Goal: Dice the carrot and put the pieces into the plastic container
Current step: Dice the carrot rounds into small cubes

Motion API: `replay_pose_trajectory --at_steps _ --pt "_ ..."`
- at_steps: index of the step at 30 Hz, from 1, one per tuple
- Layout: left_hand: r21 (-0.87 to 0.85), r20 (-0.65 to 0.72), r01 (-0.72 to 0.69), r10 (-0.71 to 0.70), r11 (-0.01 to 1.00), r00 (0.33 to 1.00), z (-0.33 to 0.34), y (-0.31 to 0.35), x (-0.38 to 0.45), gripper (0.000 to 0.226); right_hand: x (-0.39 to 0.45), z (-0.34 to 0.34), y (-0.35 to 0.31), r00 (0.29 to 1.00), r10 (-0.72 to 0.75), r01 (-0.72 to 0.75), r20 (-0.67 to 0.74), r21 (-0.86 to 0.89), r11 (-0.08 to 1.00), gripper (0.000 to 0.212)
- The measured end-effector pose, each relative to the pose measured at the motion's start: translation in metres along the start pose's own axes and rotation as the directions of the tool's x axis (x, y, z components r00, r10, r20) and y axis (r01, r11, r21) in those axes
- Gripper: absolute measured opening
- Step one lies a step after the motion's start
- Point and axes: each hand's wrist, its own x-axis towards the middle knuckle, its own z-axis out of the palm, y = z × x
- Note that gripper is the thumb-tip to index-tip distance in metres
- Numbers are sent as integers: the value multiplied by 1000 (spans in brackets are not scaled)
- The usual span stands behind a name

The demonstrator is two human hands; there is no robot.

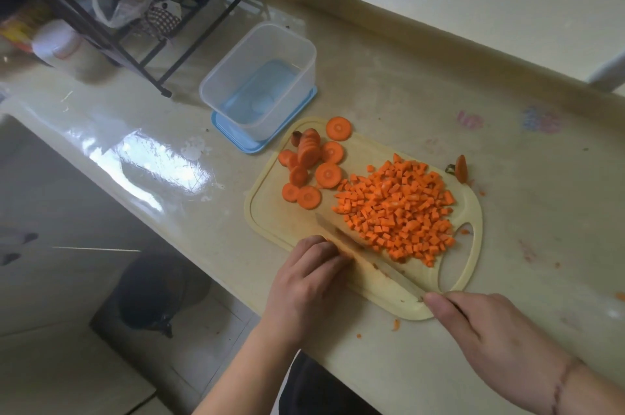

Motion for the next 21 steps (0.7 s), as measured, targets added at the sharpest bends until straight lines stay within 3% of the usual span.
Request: replay_pose_trajectory --at_steps 13,17,21 --pt "-56 -61 4 -8 998 998 -4 -3 -4 30 -15 4 -1 999 -26 26 22 12 1000 78" --pt "-24 -38 4 -5 1000 999 -2 -2 -5 27 -17 7 3 1000 -16 16 10 -33 999 90" --pt "-32 -31 31 -32 999 999 -2 -3 -4 31 -18 4 4 1000 -3 3 17 -11 1000 88"
